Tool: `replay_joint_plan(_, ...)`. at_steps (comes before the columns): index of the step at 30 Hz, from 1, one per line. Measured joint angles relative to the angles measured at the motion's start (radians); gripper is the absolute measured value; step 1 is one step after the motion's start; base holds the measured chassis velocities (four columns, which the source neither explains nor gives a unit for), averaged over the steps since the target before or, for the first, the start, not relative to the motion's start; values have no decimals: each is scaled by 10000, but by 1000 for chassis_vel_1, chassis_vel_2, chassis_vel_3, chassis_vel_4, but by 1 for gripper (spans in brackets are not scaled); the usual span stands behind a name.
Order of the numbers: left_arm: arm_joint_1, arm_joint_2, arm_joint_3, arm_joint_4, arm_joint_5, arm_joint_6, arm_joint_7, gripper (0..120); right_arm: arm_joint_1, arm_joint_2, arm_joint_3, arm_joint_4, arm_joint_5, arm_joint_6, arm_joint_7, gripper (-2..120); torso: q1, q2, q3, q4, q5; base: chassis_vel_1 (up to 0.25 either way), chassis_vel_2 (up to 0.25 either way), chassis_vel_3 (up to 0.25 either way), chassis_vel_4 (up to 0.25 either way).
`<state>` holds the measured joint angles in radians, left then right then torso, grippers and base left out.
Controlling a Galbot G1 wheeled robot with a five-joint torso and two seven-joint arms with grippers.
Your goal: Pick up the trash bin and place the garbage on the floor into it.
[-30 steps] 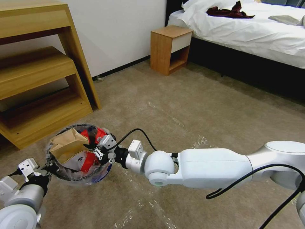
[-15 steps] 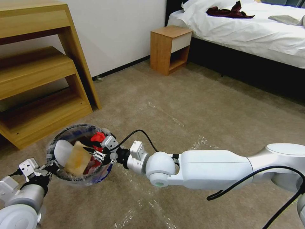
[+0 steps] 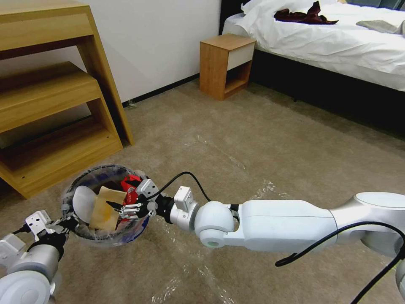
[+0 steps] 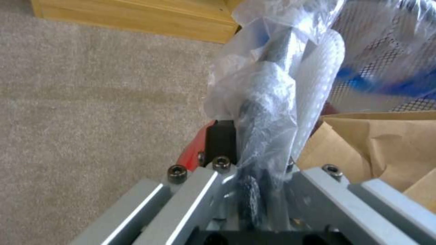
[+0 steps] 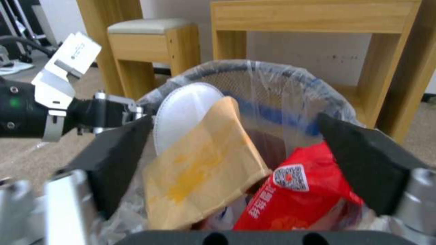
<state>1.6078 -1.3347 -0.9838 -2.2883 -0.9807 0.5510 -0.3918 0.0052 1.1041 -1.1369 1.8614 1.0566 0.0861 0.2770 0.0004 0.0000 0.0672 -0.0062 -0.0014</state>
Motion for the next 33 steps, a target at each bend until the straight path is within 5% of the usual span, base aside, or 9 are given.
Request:
replay_joint_plan(19, 45, -45, -24, 105, 67, -6, 15, 0, -1215, 544, 2721, 43, -208, 1765, -1533, 99, 0, 0, 0, 1, 0, 0, 0, 0, 0)
replay_joint_plan(26, 39, -24, -130, 110, 59, -15, 17, 0, -1791, 672, 5237, 94, -248, 2460, -2412, 99, 0, 0, 0, 2, 1, 0, 0, 0, 0)
replay_joint_plan(33, -47, -36, -220, 190, 143, -41, 22, 0, -2888, -69, 8609, 388, -132, 2703, -2907, 94, 0, 0, 0, 0, 1, 0, 0, 0, 0)
